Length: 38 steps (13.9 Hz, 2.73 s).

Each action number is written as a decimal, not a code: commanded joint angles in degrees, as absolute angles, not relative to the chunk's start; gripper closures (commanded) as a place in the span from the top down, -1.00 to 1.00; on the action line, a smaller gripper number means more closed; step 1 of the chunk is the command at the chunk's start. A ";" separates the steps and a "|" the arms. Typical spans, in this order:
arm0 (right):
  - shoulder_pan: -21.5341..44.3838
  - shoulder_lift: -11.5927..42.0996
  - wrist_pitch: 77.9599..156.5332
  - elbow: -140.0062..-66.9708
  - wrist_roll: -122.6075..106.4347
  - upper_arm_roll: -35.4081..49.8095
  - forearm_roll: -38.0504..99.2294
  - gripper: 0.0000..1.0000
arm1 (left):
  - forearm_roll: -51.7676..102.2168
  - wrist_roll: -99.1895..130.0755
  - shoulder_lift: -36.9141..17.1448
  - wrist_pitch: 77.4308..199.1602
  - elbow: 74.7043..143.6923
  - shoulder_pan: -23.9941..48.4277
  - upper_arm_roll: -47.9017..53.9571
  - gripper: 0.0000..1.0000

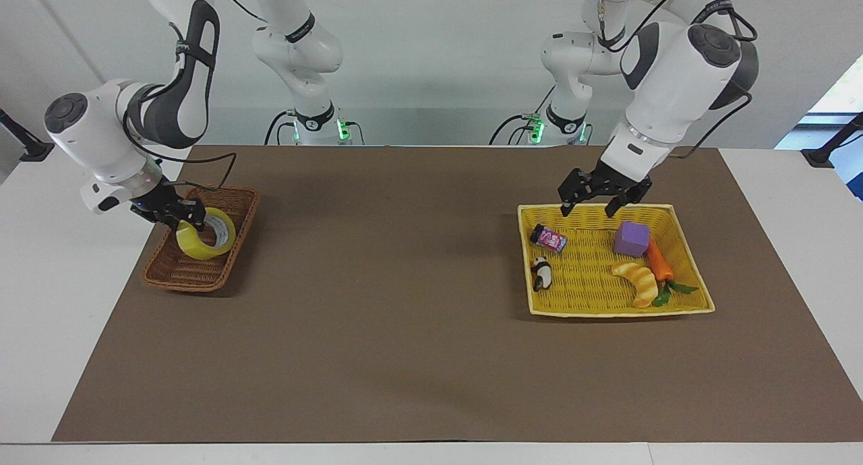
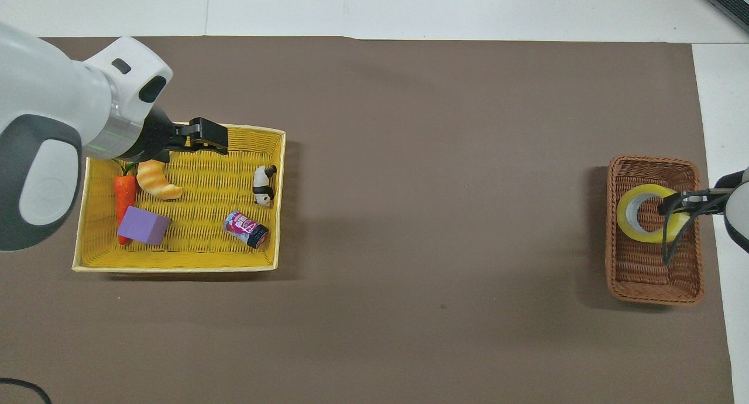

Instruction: Move tape to another basket

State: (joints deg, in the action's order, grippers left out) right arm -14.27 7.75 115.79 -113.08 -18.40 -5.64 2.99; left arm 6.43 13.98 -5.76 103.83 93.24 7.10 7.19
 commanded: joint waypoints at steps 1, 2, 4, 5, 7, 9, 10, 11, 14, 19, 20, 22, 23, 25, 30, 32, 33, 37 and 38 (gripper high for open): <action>-15.12 7.47 116.10 -113.03 -19.60 -5.10 2.02 -1.00 | 0.29 10.83 -4.04 100.73 92.81 5.89 7.65 1.00; -15.03 7.38 116.10 -113.20 -19.25 -5.10 2.02 -1.00 | -1.22 7.85 -3.96 99.50 92.20 5.63 7.56 1.00; -15.12 7.64 116.54 -114.08 -18.98 -5.01 2.02 -1.00 | -1.32 2.31 -3.69 96.87 90.97 2.92 7.56 1.00; -15.29 7.99 117.24 -114.52 -19.16 -5.01 2.02 -1.00 | -1.32 0.02 -3.43 95.99 90.79 1.51 7.38 1.00; -15.29 8.09 117.25 -114.52 -18.90 -5.01 2.02 -0.01 | -1.41 -2.98 -1.94 94.66 90.62 -0.52 7.64 1.00; -15.21 8.09 117.25 -114.52 -18.37 -5.01 2.02 1.00 | -1.67 -4.65 -1.23 91.43 90.53 -2.28 7.30 1.00; -15.21 8.09 117.16 -114.52 -17.93 -5.01 2.11 1.00 | -1.84 -5.18 -1.14 88.80 89.74 -2.72 7.47 1.00; -15.21 8.09 117.07 -114.52 -17.84 -5.01 2.11 1.00 | -2.37 -5.27 -1.23 85.64 87.30 -2.72 7.64 1.00; -15.21 8.09 116.90 -114.52 -17.84 -5.01 2.11 1.00 | -2.46 -5.36 -0.97 80.16 84.37 -2.90 7.30 1.00; -14.68 8.00 116.11 -113.73 -17.75 -4.92 2.81 1.00 | -1.49 -5.54 2.64 81.47 88.59 -4.83 6.94 1.00; -14.24 7.56 114.80 -112.86 -16.97 -4.83 2.81 1.00 | -1.58 -5.36 2.64 81.39 88.42 -4.83 6.94 1.00; -13.54 7.12 109.28 -109.27 -13.47 -4.13 2.81 1.00 | -1.58 -5.01 2.64 81.21 88.33 -4.75 7.03 1.00; -12.58 7.03 105.77 -106.99 -11.71 -4.04 2.90 1.00 | -1.58 -4.75 2.64 81.12 88.33 -4.83 7.03 1.00; -11.17 5.72 100.31 -103.29 -8.54 -3.87 2.99 1.00 | -1.58 -4.48 2.55 81.12 88.24 -4.75 7.03 1.00; -2.83 -2.97 95.81 -102.92 -1.06 -3.69 1.93 1.00 | -1.23 -4.74 2.55 81.65 88.16 -4.84 7.03 1.00; -0.28 -5.44 93.44 -101.61 1.39 -3.52 0.45 1.00 | -0.35 -4.57 2.46 82.96 88.07 -4.57 7.03 1.00; 1.22 -5.80 91.60 -100.12 3.67 -3.34 -1.21 1.00 | -0.35 -4.66 2.46 83.49 88.07 -4.40 7.03 1.00; 2.55 -4.93 84.23 -90.65 4.75 -3.69 -2.03 1.00 | -0.35 -4.75 2.55 83.50 88.15 -4.31 7.03 1.00; 1.94 -3.79 79.85 -85.83 4.66 -4.04 -1.59 1.00 | -0.35 -5.18 2.55 83.50 88.15 -4.48 7.03 1.00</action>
